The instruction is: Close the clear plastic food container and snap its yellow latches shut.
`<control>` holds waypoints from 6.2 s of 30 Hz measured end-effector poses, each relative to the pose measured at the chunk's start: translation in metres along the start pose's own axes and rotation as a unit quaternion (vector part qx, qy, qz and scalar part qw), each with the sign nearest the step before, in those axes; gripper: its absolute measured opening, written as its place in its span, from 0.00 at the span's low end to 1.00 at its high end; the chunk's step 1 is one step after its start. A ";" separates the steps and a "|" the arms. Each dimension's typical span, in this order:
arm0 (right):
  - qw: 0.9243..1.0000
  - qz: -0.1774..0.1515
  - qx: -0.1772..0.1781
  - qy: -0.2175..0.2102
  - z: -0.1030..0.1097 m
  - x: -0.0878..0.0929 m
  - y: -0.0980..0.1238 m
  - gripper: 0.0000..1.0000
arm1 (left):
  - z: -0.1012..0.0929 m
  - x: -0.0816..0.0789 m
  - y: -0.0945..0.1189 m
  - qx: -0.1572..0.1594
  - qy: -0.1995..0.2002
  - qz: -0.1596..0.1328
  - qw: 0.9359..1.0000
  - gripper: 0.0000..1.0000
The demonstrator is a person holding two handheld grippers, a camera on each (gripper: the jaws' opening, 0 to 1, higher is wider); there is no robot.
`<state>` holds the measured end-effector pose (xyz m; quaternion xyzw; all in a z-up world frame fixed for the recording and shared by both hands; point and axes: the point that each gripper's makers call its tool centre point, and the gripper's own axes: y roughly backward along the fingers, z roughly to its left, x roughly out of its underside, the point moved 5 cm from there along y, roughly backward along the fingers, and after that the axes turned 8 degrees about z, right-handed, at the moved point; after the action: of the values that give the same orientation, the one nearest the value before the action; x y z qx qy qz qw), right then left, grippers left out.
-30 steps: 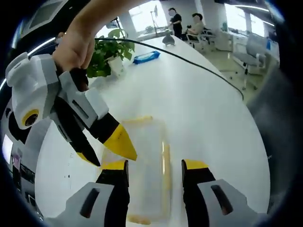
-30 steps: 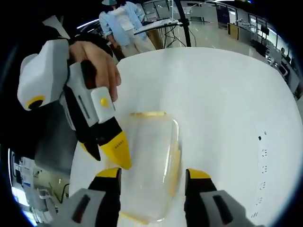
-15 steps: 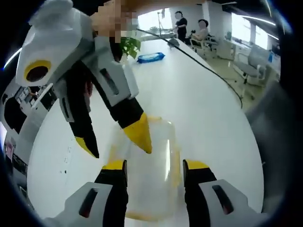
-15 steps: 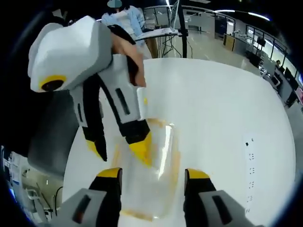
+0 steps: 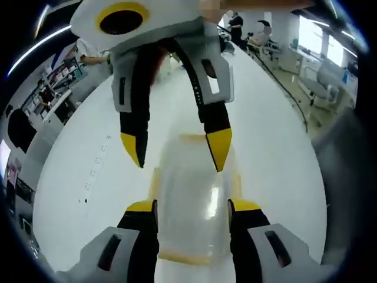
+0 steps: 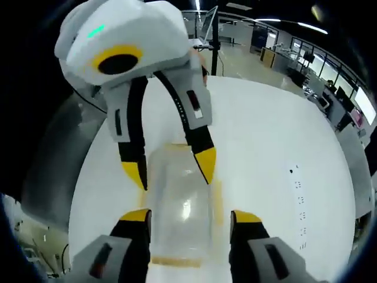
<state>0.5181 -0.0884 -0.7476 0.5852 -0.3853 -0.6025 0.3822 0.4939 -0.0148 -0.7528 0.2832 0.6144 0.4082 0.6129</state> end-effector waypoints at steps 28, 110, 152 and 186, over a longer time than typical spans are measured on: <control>0.937 -0.076 0.213 -0.267 0.030 0.016 -0.011 0.54 | 0.013 0.014 0.008 -0.164 0.181 -0.018 0.969 0.49; 0.790 -0.218 0.163 -0.548 0.034 0.048 -0.037 0.54 | -0.002 0.056 -0.009 -0.157 0.543 -0.139 0.813 0.46; 0.792 -0.245 0.183 -0.529 -0.050 0.022 -0.044 0.55 | 0.085 0.071 -0.010 -0.178 0.534 -0.152 0.813 0.49; 0.790 -0.277 0.203 -0.507 -0.042 0.014 -0.017 1.00 | 0.082 0.101 0.040 -0.207 0.521 -0.165 0.811 0.99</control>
<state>0.5592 -0.0947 -0.7690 0.3412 -0.4582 -0.8010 -0.1791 0.5596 0.1038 -0.7646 -0.2117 0.7802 0.5047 0.3028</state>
